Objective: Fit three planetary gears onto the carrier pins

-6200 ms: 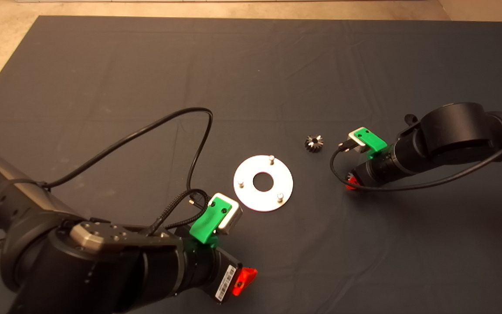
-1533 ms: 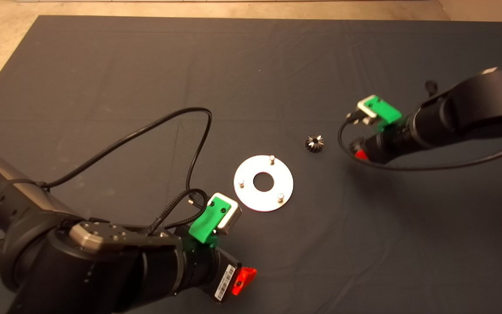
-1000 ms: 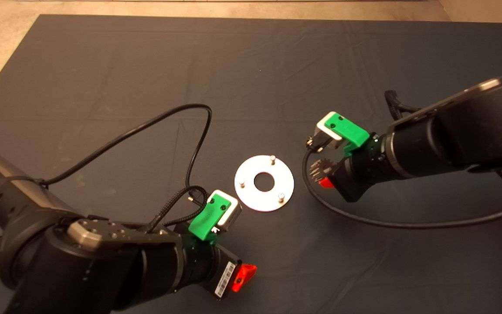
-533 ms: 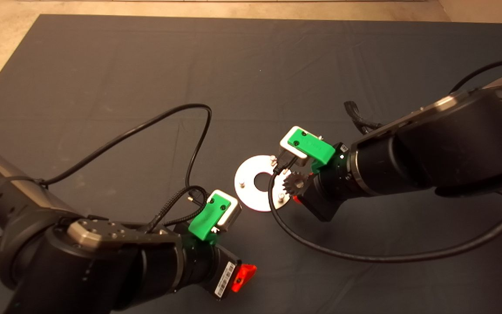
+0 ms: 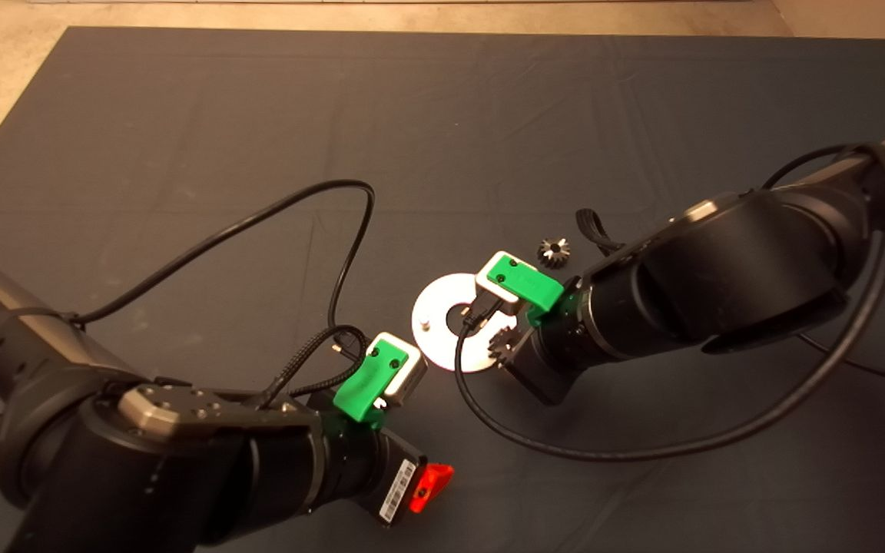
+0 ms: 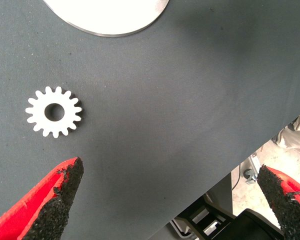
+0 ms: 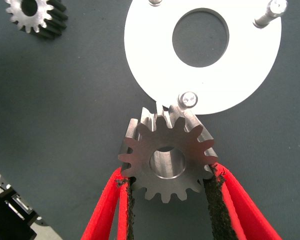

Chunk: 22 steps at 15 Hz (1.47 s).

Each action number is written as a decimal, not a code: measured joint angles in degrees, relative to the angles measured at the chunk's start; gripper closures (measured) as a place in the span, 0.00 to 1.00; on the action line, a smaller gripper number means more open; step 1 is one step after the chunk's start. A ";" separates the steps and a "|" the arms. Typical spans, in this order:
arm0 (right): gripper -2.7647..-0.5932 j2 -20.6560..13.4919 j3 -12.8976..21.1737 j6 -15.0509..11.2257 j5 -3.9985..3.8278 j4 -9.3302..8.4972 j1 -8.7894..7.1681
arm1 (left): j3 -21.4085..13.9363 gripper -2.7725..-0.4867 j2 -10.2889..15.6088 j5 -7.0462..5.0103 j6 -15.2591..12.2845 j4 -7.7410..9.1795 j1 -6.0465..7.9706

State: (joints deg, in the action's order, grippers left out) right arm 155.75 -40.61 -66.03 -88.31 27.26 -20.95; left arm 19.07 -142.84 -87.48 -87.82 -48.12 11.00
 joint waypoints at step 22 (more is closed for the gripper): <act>0.91 2.69 -7.15 13.48 0.20 -0.02 1.44 | 0.00 0.11 0.30 0.00 0.00 0.00 0.18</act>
State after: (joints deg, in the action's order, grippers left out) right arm 158.44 -47.76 -52.56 -88.11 27.23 -19.52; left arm 19.07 -142.53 -87.48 -87.82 -48.12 11.18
